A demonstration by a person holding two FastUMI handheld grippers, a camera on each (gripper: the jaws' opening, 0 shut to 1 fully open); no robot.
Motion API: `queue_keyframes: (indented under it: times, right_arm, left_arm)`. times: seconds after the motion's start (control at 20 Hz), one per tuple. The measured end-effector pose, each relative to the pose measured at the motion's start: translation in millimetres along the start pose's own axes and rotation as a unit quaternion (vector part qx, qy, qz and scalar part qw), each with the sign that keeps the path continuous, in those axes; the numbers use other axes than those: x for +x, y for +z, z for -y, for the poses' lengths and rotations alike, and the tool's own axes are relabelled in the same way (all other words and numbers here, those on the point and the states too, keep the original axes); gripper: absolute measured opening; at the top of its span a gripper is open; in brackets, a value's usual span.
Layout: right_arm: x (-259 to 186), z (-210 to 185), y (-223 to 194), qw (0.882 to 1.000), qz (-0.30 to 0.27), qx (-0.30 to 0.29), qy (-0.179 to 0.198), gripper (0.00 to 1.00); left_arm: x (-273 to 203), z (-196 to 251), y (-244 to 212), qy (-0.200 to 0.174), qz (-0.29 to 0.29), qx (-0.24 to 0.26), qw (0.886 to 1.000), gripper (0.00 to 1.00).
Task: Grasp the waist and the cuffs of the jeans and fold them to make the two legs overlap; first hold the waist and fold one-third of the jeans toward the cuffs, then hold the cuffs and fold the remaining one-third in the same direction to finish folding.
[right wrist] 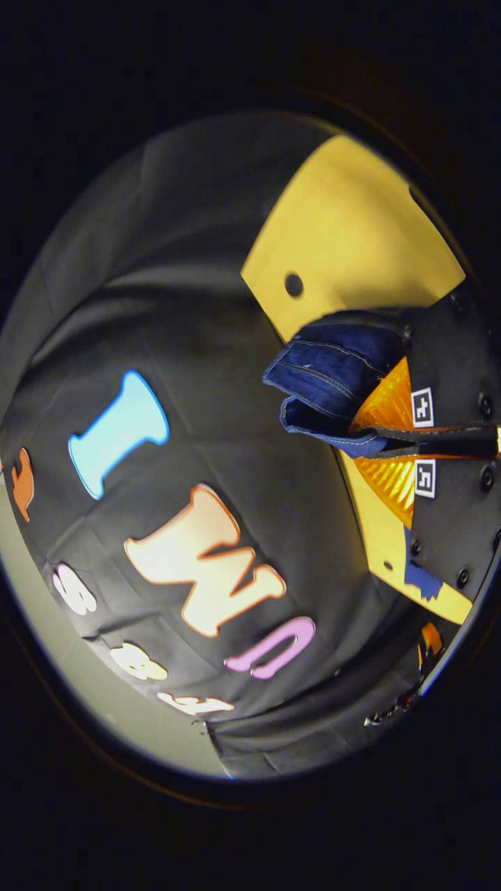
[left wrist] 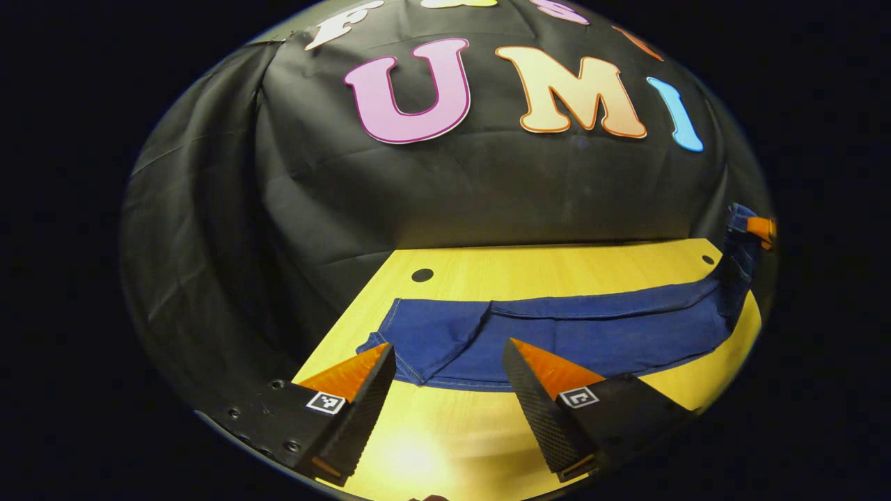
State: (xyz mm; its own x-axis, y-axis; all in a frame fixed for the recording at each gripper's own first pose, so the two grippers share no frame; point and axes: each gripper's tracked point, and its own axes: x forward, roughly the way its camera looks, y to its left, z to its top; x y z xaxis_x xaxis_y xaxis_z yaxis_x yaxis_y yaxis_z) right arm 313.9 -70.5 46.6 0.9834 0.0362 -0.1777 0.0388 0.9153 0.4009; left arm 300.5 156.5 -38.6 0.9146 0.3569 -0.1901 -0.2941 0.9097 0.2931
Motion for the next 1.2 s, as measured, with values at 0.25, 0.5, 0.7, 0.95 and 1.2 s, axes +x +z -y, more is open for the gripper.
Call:
queue_keyframes:
  times: [0.25, 0.5, 0.7, 0.95, 1.2]
  right_arm:
    - [19, -100, -31, 0.995, 0.005, 0.037, 0.092, 0.02]
    - [65, -153, -148, 0.989, -0.077, 0.029, 0.123, 0.02]
    - [94, -134, -255, 0.981, -0.173, 0.016, 0.082, 0.02]
    - [95, -116, -280, 0.978, -0.198, -0.012, 0.064, 0.02]
    - [92, -112, -284, 0.976, -0.203, -0.054, 0.053, 0.02]
  left_arm:
    - [24, -31, -13, -0.018, -0.006, 0.014, 1.0, 0.95]
    - [45, -51, -32, -0.021, -0.017, -0.01, 1.0, 0.95]
    - [59, -67, -43, -0.018, -0.018, -0.023, 0.999, 0.95]
    - [78, -96, -63, 0.0, -0.029, -0.047, 0.998, 0.95]
    - [108, -118, -92, -0.001, -0.065, -0.075, 0.995, 0.95]
